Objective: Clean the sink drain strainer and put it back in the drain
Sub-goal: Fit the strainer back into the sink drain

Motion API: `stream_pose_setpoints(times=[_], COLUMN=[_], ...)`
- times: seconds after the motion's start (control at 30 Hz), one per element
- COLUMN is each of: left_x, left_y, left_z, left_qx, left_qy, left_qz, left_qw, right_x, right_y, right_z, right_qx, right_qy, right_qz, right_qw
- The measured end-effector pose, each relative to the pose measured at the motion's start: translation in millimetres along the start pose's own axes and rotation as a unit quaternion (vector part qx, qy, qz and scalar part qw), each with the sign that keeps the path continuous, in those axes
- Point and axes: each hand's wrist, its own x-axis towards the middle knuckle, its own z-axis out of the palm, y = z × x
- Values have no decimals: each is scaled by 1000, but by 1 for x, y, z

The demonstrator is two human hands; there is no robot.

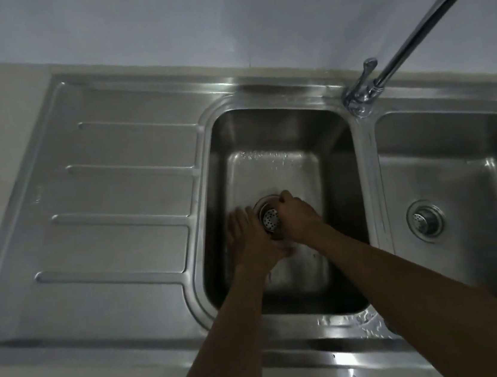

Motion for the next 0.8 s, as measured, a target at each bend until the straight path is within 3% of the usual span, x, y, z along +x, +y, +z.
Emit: stream_pose_setpoints(times=[0.8], left_x=[15], left_y=[1], left_z=[27], left_qx=[55], left_qy=[2], left_qz=[7], left_qw=[998], right_x=[2], right_y=[13], right_z=[20], right_qx=[-3], right_qy=[32], right_qz=[-4], right_qw=[999])
